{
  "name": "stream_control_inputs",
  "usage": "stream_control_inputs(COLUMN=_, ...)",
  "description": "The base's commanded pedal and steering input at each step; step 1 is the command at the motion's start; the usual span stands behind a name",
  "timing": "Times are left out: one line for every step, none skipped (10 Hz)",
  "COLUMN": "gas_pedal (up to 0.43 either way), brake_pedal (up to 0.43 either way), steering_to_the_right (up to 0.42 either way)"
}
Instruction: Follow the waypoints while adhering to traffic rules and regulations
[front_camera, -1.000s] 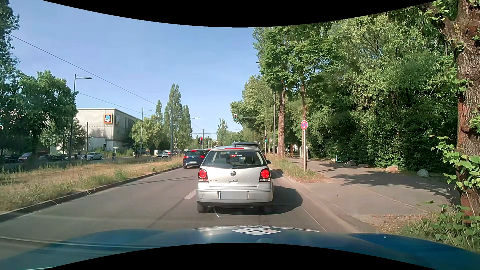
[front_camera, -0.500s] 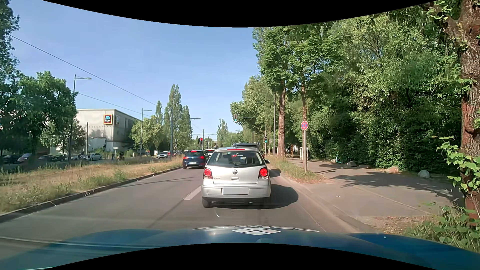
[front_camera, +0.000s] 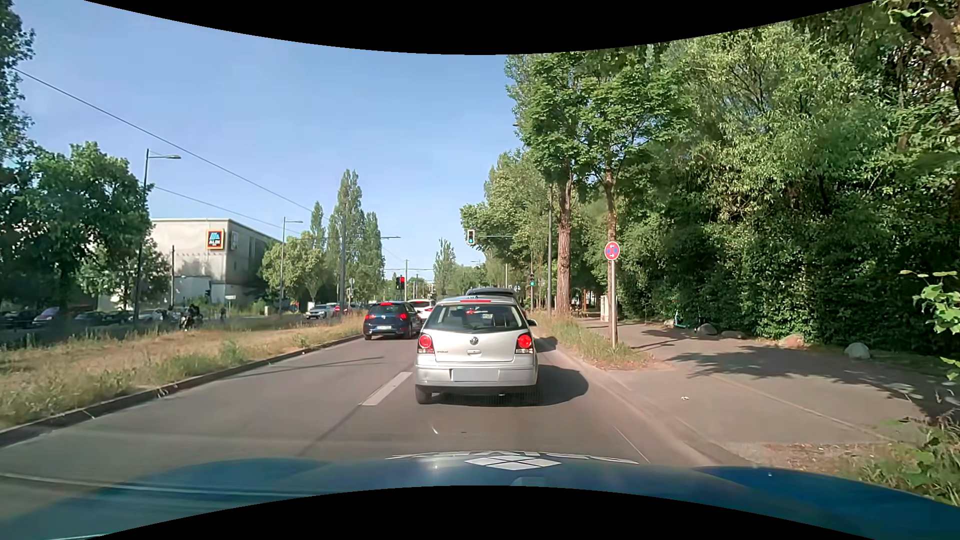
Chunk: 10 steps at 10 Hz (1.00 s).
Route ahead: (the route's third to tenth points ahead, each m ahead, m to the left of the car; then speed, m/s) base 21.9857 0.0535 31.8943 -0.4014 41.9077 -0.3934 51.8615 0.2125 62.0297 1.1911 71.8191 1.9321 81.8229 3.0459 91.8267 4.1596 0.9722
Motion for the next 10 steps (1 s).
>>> stream_control_inputs(gas_pedal=0.287, brake_pedal=0.0, steering_to_the_right=-0.015)
stream_control_inputs(gas_pedal=0.287, brake_pedal=0.0, steering_to_the_right=-0.016)
stream_control_inputs(gas_pedal=0.287, brake_pedal=0.0, steering_to_the_right=-0.017)
stream_control_inputs(gas_pedal=0.287, brake_pedal=0.0, steering_to_the_right=-0.017)
stream_control_inputs(gas_pedal=0.287, brake_pedal=0.0, steering_to_the_right=-0.017)
stream_control_inputs(gas_pedal=0.287, brake_pedal=0.0, steering_to_the_right=-0.017)
stream_control_inputs(gas_pedal=0.26, brake_pedal=0.0, steering_to_the_right=-0.018)
stream_control_inputs(gas_pedal=0.22, brake_pedal=0.0, steering_to_the_right=-0.02)
stream_control_inputs(gas_pedal=0.209, brake_pedal=0.0, steering_to_the_right=-0.024)
stream_control_inputs(gas_pedal=0.209, brake_pedal=0.0, steering_to_the_right=-0.027)
